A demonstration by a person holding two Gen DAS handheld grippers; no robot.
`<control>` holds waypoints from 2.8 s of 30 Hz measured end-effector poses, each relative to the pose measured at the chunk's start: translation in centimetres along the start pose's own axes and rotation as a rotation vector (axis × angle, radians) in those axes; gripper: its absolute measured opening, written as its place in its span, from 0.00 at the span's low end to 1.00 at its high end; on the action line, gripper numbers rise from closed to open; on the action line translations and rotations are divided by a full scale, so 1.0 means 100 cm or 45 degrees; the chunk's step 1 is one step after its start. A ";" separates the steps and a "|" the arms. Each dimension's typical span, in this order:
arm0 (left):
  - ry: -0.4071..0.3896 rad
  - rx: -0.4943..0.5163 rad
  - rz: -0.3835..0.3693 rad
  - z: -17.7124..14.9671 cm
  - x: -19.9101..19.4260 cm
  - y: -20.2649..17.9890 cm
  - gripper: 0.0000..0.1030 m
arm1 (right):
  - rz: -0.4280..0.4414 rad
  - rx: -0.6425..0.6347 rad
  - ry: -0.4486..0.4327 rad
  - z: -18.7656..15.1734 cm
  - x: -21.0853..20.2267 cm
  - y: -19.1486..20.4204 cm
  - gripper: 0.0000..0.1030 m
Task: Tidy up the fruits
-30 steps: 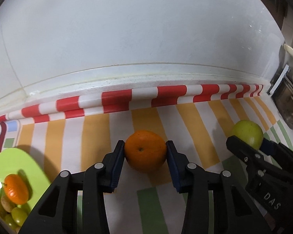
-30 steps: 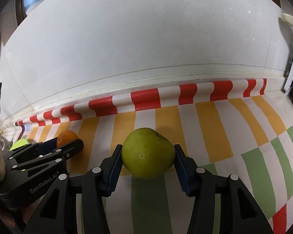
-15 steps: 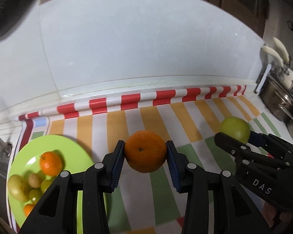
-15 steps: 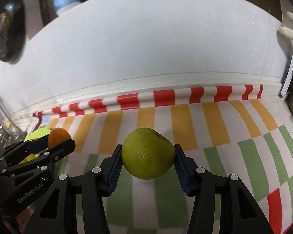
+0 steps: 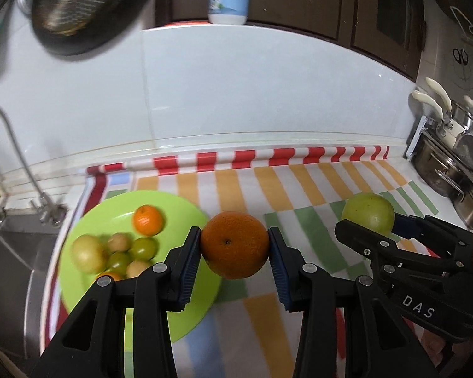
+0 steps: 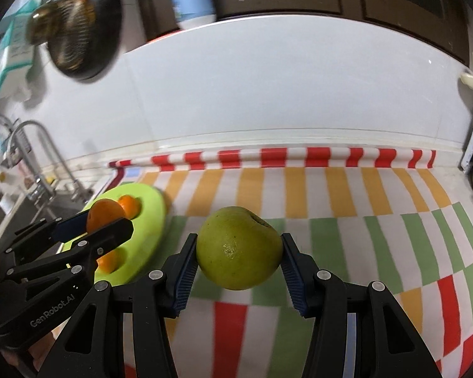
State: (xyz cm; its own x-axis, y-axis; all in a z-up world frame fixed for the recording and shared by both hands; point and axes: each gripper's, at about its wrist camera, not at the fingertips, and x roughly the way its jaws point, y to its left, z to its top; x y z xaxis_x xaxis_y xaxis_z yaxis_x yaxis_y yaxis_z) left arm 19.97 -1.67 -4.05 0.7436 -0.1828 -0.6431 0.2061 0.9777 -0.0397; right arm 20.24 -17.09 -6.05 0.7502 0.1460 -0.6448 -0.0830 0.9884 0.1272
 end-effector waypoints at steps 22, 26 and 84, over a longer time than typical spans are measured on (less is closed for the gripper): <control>-0.015 -0.086 0.204 -0.036 -0.052 0.081 0.40 | 0.191 -0.213 -0.035 0.006 -0.004 0.094 0.50; 0.028 -0.101 0.208 -0.043 -0.040 0.089 0.40 | 0.215 -0.255 0.005 0.007 0.014 0.104 0.50; -0.097 0.078 0.142 -0.068 -0.109 0.106 0.91 | -0.178 0.037 -0.119 -0.069 -0.062 0.116 0.84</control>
State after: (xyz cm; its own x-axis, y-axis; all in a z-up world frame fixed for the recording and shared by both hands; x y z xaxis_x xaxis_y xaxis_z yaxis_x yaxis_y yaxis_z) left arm 9.71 11.37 -2.66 0.8096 -0.0833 -0.5811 0.1564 0.9847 0.0767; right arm 10.11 -6.25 -5.74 0.8109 0.0010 -0.5852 0.0449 0.9970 0.0638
